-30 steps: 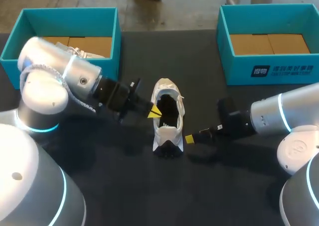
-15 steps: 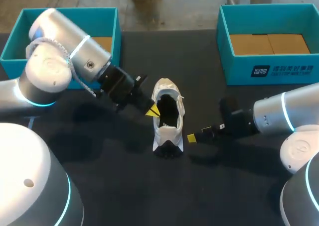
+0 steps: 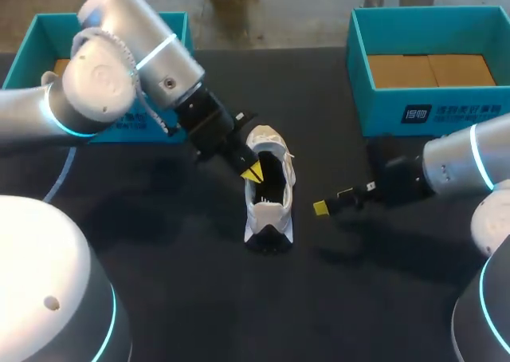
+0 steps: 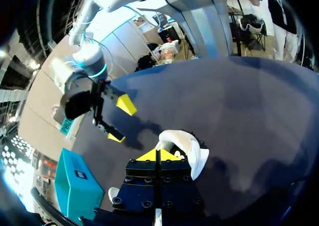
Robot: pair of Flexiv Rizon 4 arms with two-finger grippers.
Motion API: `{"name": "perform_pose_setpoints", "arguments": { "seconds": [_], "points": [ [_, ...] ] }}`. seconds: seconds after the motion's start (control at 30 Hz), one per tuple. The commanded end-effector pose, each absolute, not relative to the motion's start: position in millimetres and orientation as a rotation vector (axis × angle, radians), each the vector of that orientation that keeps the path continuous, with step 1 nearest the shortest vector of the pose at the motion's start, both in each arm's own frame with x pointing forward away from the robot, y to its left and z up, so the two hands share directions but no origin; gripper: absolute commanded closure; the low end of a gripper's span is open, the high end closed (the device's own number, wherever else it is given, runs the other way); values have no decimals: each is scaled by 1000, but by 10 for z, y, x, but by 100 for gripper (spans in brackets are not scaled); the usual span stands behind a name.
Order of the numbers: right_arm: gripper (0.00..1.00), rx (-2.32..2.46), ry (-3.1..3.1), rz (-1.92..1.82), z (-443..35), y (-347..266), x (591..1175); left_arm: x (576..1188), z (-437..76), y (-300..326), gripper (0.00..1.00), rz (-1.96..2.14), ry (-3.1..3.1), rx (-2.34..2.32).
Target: Take the shoe out of the shoebox, open the shoe tongue, remove and reinsert the insole, then place the shoe into the shoebox
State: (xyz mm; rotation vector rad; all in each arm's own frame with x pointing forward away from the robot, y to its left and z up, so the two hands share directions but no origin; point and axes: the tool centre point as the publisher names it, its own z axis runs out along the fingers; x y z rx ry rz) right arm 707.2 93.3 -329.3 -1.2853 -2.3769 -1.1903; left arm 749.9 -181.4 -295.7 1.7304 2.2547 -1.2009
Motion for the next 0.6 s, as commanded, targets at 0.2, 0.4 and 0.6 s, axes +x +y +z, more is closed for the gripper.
{"name": "perform_pose_setpoints", "arguments": {
  "seconds": [0.2,0.4,0.6],
  "points": [
    [0,-1276,-2394,-1148,-2828,662,7039,7540,-2952,-1860,100,-1147,2305,1823],
    [0,-1263,-2399,-1141,-2540,617,7057,7540,-2952,-1860,100,-1147,2305,1823],
    [0,-1262,-2394,-1173,-2255,596,7037,7540,-2952,-1860,100,-1147,2305,1823]
  ]
}}
